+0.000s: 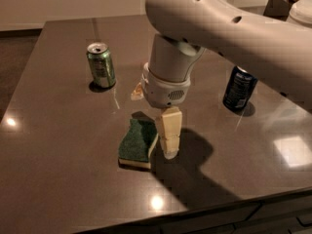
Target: Move sponge near pepsi can
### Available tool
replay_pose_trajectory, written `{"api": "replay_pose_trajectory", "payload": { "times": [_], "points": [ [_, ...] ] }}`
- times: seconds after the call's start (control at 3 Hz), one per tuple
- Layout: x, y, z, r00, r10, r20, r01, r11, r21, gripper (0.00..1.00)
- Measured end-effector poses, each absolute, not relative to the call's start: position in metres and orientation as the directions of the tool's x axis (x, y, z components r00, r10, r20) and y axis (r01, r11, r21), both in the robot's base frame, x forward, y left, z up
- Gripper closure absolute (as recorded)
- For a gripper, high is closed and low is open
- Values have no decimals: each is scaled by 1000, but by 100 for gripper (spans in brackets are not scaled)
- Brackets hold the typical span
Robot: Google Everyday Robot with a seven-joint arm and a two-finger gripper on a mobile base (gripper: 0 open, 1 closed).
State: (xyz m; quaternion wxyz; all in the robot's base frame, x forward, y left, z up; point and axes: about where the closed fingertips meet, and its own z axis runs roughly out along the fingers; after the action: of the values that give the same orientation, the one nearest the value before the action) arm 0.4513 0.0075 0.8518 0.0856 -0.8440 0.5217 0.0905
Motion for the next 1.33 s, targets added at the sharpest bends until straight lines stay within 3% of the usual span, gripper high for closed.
{"api": "replay_pose_trajectory", "payload": {
  "times": [0.67, 1.0, 1.33],
  "points": [
    [437, 19, 842, 452, -856, -252, -887, -461, -22, 0],
    [435, 21, 839, 449, -858, -250, -888, -460, -17, 13],
    [435, 21, 839, 439, -863, -249, -893, -449, -16, 44]
  ]
}}
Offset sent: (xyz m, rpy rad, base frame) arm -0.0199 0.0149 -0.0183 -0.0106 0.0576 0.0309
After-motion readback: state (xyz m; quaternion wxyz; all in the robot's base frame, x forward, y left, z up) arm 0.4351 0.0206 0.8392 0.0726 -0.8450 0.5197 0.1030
